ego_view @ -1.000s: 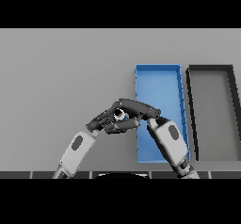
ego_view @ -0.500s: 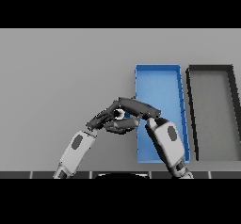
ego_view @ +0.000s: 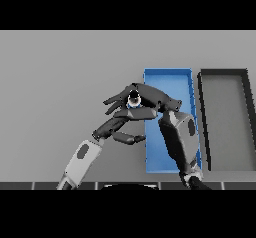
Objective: Pick up the blue pipe and place it into the blue bin.
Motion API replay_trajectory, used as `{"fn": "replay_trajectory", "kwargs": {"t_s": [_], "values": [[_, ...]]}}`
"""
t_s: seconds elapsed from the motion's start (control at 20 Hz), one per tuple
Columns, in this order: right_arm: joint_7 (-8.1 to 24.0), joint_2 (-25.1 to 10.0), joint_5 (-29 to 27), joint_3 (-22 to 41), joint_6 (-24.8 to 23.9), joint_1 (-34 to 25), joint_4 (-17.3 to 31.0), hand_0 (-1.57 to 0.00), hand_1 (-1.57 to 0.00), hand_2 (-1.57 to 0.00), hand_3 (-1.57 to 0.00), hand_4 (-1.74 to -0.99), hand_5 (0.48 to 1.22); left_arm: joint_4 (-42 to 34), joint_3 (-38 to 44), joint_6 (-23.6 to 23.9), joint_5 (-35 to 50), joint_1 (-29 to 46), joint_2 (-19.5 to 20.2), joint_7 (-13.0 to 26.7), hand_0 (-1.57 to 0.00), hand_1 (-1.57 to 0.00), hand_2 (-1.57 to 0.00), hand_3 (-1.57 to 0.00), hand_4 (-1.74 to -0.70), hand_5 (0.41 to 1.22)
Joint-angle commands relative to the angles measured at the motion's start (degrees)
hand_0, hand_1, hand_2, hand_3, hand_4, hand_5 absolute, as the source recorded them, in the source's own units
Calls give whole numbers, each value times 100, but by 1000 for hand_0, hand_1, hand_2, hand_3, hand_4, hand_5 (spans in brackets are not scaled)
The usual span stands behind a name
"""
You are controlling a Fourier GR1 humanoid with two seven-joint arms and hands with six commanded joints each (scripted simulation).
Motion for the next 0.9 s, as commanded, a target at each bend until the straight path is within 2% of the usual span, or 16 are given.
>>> {"fn": "replay_trajectory", "kwargs": {"t_s": [0.0, 0.1, 0.15, 0.2, 0.35, 0.5, 0.75, 0.85], "values": [[32, -243, -340, -21, -368, -349, 124, -1571, -1571, -1571, -1571, -1496, 1221, -58, 32, -3, 32, -1, 31, 33, -3, -3, -3, -2, -961, 475], [-89, -379, -558, -312, -676, -948, 382, -1571, -1571, -1571, -1571, -1497, 1221, -158, -50, -33, 39, 31, -6, 43, -2, -2, -2, -1, -954, 474], [-146, -562, -613, -585, -840, -1228, 542, -1571, -1571, -1571, -1571, -1497, 1221, -171, -34, -20, 27, 29, 15, 71, -1, -1, -1, -1, -951, 473], [-238, -690, -580, -750, -902, -1337, 643, -1571, -1571, -1571, -1571, -1497, 1221, -244, -28, -50, 28, 98, 109, -63, -1, -1, -1, 0, -949, 471], [-485, -974, -142, -1100, -953, -1643, 1133, -1571, -1571, -1571, -1571, -1498, 1221, -387, -60, -24, 23, 206, 130, -105, 0, 0, 0, 0, -948, 466], [-714, -1238, 463, -1399, -1057, -1670, 1666, -1571, -1571, -1571, -1571, -1498, 1221, -496, -11, -37, 96, 254, 195, 111, 1, 1, 1, 1, -950, 472], [-617, -1465, 1096, -1675, -973, -1152, 2052, -1571, -1571, -1571, -1571, -1499, 1221, -364, 97, -18, 86, 71, 215, 75, 1, 1, 1, 1, -944, 467], [-477, -1438, 1300, -1701, -975, -883, 2094, -1571, -1571, -1571, -1571, -1499, 1221, -329, 16, 16, 5, 136, 164, -12, 1, 1, 1, 1, -941, 463]]}}
